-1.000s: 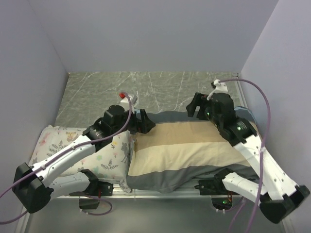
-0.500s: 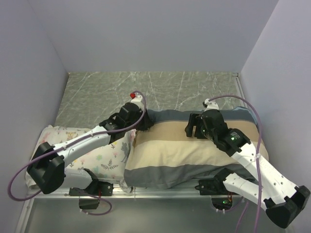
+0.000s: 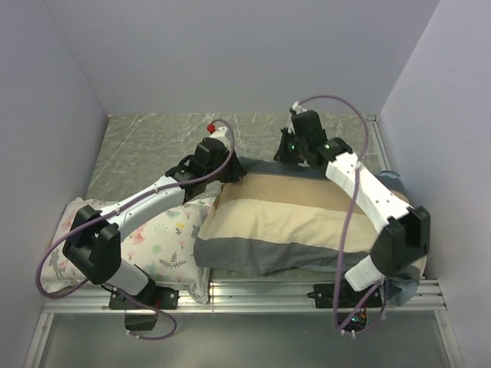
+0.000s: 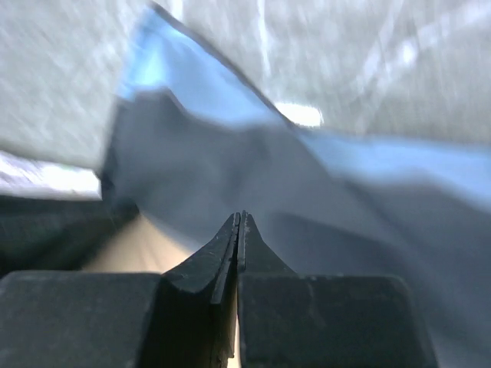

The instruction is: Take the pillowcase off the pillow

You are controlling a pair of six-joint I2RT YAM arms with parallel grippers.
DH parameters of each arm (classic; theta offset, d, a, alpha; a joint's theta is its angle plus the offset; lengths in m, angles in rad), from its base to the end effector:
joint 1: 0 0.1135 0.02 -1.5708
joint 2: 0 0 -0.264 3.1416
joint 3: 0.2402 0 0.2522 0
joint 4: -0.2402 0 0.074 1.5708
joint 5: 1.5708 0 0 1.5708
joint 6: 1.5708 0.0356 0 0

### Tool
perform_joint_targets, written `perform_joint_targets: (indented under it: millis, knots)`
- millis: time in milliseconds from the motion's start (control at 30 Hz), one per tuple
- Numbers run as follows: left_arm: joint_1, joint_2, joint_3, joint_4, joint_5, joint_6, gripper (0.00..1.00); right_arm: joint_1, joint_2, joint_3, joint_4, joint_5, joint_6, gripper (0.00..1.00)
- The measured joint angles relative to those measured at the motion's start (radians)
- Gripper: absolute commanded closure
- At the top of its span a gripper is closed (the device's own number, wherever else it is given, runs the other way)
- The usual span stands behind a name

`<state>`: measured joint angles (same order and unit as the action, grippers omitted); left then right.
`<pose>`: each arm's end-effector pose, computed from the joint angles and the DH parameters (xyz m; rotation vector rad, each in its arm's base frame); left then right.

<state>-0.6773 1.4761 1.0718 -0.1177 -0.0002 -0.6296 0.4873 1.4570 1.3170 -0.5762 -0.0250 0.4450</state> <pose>0.2641 -0.2124 0.2805 0.0522 2.1916 -0.7707 0.2855 0.1523 0.3291 -0.0628 2.3395 0.5051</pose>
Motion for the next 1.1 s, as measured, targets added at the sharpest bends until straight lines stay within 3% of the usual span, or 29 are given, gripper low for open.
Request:
perform_joint_targets:
  millis: [133, 200, 233, 267, 300, 333, 367, 467, 600, 800, 967, 1033, 1067, 1100]
  knots:
    - [0.042, 0.044, 0.111, -0.014, 0.022, -0.002, 0.8, -0.069, 0.181, 0.197, 0.027, -0.08, -0.002, 1.0]
    - [0.06, 0.059, 0.158, -0.023, 0.028, 0.003, 0.64, -0.089, 0.266, 0.28, 0.022, -0.099, -0.005, 1.0]
    - [0.068, 0.062, 0.18, -0.029, 0.03, 0.009, 0.54, -0.093, 0.299, 0.308, 0.021, -0.103, -0.008, 0.94]
    - [0.074, 0.064, 0.197, -0.031, 0.029, 0.019, 0.35, -0.095, 0.318, 0.32, 0.021, -0.105, -0.009, 0.88]
    - [0.078, 0.064, 0.208, -0.031, 0.029, 0.031, 0.27, -0.095, 0.326, 0.32, 0.014, -0.107, -0.013, 0.8]
    - [0.079, 0.058, 0.212, -0.029, 0.027, 0.038, 0.2, -0.093, 0.323, 0.316, 0.003, -0.103, -0.014, 0.65]
    - [0.079, 0.05, 0.211, -0.033, 0.027, 0.045, 0.13, -0.093, 0.313, 0.312, -0.007, -0.094, -0.013, 0.58]
    - [0.077, 0.009, 0.185, -0.04, 0.034, 0.062, 0.09, -0.093, 0.259, 0.309, -0.034, -0.063, -0.024, 0.37]
    - [0.045, -0.086, 0.123, -0.063, 0.029, 0.084, 0.07, -0.092, 0.103, 0.264, -0.04, -0.014, -0.043, 0.15]
    - [-0.102, -0.188, 0.02, -0.081, 0.019, 0.095, 0.04, -0.084, -0.235, 0.085, -0.04, 0.072, -0.05, 0.1]
    - [-0.128, -0.199, -0.076, -0.09, 0.018, 0.094, 0.03, -0.014, -0.417, -0.108, -0.076, 0.135, -0.028, 0.1]
    - [-0.127, -0.184, -0.086, -0.089, 0.019, 0.094, 0.18, 0.032, -0.451, -0.177, -0.106, 0.164, -0.006, 0.06]
    - [-0.127, -0.17, -0.086, -0.082, 0.02, 0.091, 0.42, 0.054, -0.462, -0.208, -0.123, 0.176, 0.008, 0.05]
    - [-0.127, -0.151, -0.085, -0.076, 0.021, 0.089, 0.57, 0.074, -0.473, -0.237, -0.138, 0.188, 0.02, 0.03]
